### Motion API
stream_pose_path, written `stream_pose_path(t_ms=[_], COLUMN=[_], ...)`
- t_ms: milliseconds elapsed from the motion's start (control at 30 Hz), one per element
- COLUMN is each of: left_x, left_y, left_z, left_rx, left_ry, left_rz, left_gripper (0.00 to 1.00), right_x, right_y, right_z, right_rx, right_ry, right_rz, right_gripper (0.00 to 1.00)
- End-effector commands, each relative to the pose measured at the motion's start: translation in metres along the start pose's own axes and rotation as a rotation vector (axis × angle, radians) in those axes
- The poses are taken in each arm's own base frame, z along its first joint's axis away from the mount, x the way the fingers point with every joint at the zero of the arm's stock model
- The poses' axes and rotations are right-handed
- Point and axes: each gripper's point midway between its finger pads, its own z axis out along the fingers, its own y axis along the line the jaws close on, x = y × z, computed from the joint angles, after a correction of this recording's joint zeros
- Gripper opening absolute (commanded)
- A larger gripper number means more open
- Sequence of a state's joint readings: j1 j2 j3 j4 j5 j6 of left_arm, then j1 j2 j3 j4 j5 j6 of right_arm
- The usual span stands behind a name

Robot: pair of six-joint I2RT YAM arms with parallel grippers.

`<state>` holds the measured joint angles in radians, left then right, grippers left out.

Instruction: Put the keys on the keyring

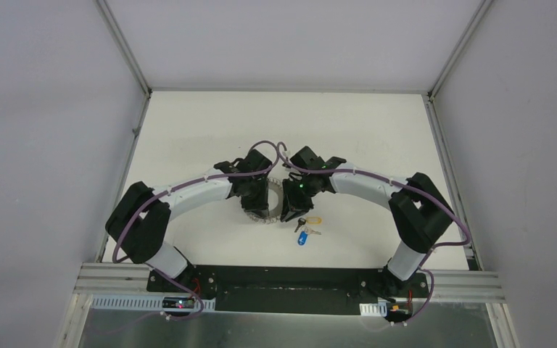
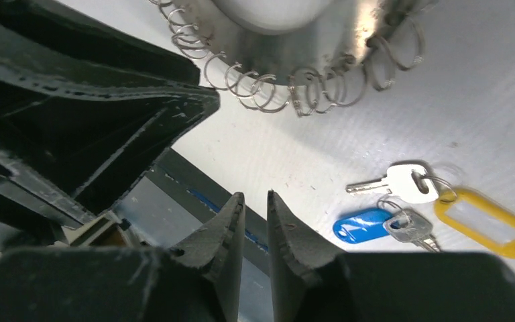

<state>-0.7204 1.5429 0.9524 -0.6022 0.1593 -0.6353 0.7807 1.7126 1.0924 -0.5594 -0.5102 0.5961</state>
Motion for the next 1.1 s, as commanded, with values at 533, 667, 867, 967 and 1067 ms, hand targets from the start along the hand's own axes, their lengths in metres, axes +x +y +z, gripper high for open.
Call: stream_pose_path(t_ms=[533, 667, 867, 967, 1067], left_x=[-0.024, -0.029, -0.034, -0.035, -0.034], left_y=[0.044, 0.042, 0.038, 0.039, 0.040], left_z=[-0.092, -0.108, -0.115, -0.113, -0.113], left_rx=[0.313, 0.352, 0.370, 0.367, 0.366], left_ry=[-0.289, -0.340, -0.347, -0.342, -0.340], left_rz=[-0.395, -0.401, -0.391, -0.395, -0.388], left_gripper=[0.44, 0.46, 0.46, 0.46, 0.46], right_x=[0.017, 0.014, 0.005, 0.000, -0.005], right_y=[0.009, 0.005, 0.000, 0.005, 0.010], right_z=[0.042, 0.047, 0.052, 0.052, 0.050], right_rx=[0.337, 0.391, 0.450, 0.443, 0.432], right_ry=[0.019, 0.012, -0.011, -0.026, -0.041], right_rz=[-0.388, -0.441, -0.497, -0.510, -0.502], right_gripper=[0.32, 0.35, 0.41, 0.42, 0.37])
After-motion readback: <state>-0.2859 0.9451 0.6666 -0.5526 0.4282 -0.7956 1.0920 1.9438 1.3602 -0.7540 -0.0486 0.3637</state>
